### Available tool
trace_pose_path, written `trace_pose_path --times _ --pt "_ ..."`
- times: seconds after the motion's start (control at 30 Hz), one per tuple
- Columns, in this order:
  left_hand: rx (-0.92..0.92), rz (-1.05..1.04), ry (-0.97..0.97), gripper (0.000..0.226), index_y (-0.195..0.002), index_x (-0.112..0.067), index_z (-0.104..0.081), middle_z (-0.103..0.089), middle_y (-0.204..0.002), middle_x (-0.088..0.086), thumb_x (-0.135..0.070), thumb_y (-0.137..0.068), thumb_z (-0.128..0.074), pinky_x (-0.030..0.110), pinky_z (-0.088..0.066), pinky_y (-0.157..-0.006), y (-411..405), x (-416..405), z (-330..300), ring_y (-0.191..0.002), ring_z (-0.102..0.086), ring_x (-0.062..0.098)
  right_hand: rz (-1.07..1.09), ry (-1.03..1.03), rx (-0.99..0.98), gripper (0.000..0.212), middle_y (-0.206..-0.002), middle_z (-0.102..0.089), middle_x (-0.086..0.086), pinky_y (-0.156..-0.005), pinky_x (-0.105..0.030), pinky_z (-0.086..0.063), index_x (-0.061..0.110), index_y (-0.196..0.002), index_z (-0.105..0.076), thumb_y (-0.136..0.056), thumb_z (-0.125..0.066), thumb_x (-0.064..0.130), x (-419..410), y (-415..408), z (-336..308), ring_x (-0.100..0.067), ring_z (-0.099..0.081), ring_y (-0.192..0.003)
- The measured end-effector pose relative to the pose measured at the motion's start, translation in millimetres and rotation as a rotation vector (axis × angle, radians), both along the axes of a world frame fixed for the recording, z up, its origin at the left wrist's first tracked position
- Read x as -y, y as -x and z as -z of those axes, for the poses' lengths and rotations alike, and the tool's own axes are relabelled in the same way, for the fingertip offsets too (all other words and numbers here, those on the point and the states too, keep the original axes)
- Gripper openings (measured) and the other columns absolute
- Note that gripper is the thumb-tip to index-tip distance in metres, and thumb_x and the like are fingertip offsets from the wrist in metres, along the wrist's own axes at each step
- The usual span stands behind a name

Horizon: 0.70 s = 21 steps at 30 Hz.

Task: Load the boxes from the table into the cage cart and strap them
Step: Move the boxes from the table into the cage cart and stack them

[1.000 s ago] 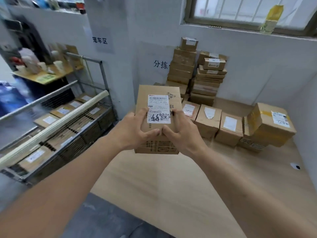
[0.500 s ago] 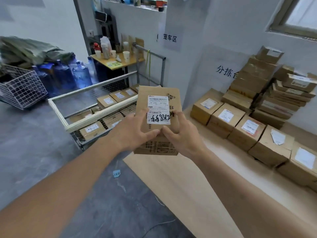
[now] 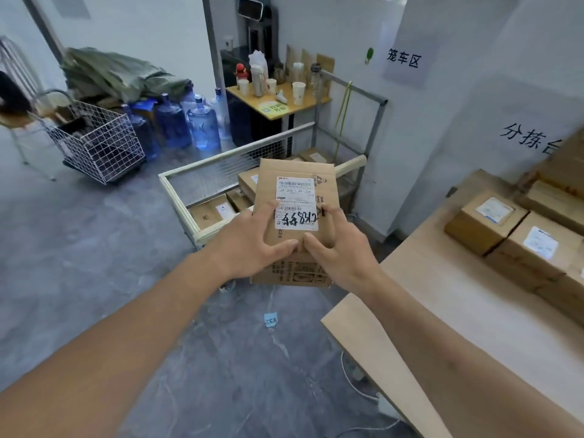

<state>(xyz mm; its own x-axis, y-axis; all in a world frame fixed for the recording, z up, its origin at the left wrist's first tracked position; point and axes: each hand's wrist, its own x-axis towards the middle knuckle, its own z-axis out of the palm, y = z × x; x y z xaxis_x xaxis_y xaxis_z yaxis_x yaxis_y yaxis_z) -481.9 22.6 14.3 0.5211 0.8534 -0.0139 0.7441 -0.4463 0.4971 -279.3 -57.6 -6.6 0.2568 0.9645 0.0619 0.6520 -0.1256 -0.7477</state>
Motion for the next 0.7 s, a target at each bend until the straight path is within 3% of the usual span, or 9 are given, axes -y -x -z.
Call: trace_pose_path --times 0.2,0.43,0.57,0.7 --pt "-0.055 -0.062 0.037 0.101 -0.155 -0.043 -0.018 -0.054 -0.124 0.005 -0.093 -0.071 -0.045 0.045 -0.056 -0.092 34.1 -66.1 7.0 -0.107 -0.059 0.024 -0.062 0.026 -0.008 0.072 -0.121 -0.06 -0.002 -0.075 -0.03 -0.047 0.043 -0.151 -0.028 -0.088 -0.056 0.062 -77.2 26.3 9.7 -0.019 -0.06 -0.105" --pt "-0.017 -0.145 0.111 0.094 -0.156 -0.042 -0.02 -0.052 -0.132 0.001 -0.082 -0.08 -0.058 0.045 -0.057 -0.094 35.6 -148.2 29.5 -0.113 -0.059 0.022 -0.146 0.047 -0.028 0.067 -0.128 -0.059 -0.002 -0.074 -0.027 -0.045 0.04 -0.15 -0.029 -0.094 -0.062 0.054 -177.8 22.7 32.1 -0.017 -0.058 -0.107" --pt "-0.04 -0.202 0.137 0.095 -0.158 -0.041 -0.019 -0.052 -0.13 0.002 -0.079 -0.082 -0.061 0.046 -0.057 -0.094 25.5 -192.5 41.0 -0.111 -0.059 0.023 -0.199 0.067 -0.06 0.065 -0.132 -0.057 -0.003 -0.071 -0.017 -0.041 0.04 -0.15 -0.031 -0.094 -0.063 0.051 -231.3 12.7 45.1 -0.017 -0.056 -0.11" --pt "-0.061 -0.249 0.183 0.095 -0.157 -0.044 -0.017 -0.052 -0.127 0.001 -0.084 -0.08 -0.057 0.046 -0.057 -0.093 20.4 -233.4 51.7 -0.109 -0.06 0.023 -0.24 0.108 -0.072 0.068 -0.133 -0.056 -0.005 -0.075 -0.026 -0.043 0.042 -0.151 -0.028 -0.093 -0.062 0.055 -280.6 4.8 56.6 -0.019 -0.055 -0.114"
